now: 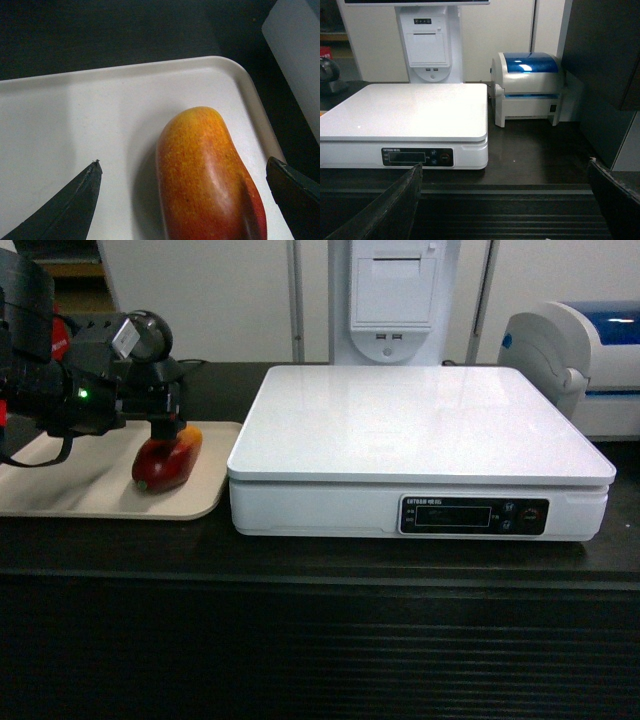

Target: Place dark red mango on scale at checkout

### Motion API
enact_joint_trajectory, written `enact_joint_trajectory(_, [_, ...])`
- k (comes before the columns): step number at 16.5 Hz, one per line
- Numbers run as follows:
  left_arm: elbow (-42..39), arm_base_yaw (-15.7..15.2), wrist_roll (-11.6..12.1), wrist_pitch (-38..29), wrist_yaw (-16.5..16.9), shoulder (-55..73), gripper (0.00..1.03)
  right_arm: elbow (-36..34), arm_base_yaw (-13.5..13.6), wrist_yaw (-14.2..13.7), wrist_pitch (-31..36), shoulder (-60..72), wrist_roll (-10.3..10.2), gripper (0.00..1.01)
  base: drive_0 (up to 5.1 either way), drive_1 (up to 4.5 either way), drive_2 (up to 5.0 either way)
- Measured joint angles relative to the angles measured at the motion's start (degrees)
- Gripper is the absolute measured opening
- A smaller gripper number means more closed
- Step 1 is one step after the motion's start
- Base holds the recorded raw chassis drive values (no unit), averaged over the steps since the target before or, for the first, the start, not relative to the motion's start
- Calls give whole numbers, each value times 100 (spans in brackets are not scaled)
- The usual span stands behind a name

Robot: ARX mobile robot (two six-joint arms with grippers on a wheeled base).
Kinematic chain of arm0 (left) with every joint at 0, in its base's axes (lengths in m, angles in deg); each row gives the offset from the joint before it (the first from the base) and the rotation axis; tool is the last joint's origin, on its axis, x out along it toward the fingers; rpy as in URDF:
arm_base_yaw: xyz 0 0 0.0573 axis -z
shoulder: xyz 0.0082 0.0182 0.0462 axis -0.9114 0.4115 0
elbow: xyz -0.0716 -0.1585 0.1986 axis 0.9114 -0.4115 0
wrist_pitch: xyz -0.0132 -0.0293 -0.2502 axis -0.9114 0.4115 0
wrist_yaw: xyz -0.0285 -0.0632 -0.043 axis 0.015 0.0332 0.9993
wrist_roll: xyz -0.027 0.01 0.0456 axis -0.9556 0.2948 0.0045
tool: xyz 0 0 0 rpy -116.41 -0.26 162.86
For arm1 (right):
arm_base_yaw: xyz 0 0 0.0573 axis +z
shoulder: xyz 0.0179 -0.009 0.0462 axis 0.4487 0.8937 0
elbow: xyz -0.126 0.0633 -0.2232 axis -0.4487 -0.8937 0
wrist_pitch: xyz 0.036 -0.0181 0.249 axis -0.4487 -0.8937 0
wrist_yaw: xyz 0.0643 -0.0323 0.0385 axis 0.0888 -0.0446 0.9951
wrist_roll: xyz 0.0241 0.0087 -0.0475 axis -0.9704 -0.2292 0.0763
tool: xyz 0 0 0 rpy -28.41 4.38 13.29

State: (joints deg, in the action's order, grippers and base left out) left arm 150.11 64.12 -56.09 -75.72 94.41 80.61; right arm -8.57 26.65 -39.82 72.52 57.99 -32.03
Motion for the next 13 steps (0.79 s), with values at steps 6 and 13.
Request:
enact_joint_trajectory(6, [673,81,66,409,92,481,98,0,0,0,0,0,0,98,0,0,0])
enact_joint_trajectory(13, [1001,61,122,612,-2,918,98,0,0,0,2,0,0,98,0,0,0])
